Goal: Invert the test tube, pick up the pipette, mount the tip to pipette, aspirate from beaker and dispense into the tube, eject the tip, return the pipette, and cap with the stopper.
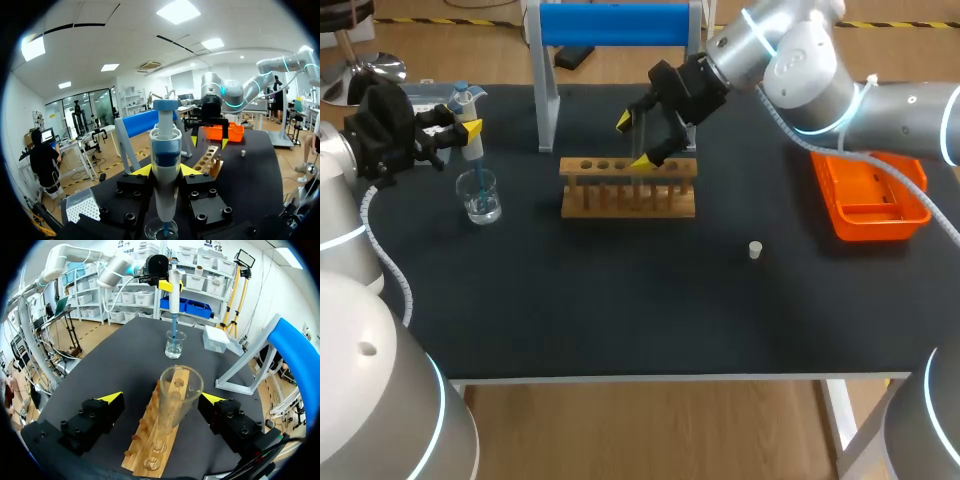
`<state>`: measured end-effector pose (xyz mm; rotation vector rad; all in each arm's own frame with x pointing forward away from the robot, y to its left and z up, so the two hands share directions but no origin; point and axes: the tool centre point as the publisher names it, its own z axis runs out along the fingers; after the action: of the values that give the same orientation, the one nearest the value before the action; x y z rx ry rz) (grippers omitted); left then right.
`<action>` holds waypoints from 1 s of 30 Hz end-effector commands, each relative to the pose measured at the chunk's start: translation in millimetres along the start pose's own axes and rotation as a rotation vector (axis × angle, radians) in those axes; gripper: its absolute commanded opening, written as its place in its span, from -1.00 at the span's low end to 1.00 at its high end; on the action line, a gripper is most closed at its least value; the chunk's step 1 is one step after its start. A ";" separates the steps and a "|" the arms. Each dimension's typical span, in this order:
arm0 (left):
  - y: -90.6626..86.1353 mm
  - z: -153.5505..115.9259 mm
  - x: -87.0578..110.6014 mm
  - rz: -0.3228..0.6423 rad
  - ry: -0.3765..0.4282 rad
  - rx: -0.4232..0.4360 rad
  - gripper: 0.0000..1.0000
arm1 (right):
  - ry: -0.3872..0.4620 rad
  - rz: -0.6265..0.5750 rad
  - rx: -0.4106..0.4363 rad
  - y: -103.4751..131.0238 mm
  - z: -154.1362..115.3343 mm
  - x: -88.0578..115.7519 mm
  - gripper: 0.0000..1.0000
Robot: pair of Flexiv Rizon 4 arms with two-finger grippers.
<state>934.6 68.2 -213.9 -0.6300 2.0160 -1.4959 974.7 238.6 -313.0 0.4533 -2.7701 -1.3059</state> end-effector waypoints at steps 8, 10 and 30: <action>-0.2 -0.9 0.1 0.001 0.000 0.000 -1.00 | -0.004 0.002 -0.006 -2.7 -5.3 1.2 1.00; -0.2 -0.9 0.1 0.001 0.000 0.000 -1.00 | -0.006 0.003 -0.006 -3.5 -6.7 0.6 1.00; -0.2 -0.9 0.1 0.001 0.000 0.000 -1.00 | -0.011 -0.006 0.003 -1.9 -14.6 -2.3 1.00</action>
<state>934.6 68.2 -213.9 -0.6301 2.0160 -1.4958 979.4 229.1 -307.0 0.4544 -2.7828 -1.3166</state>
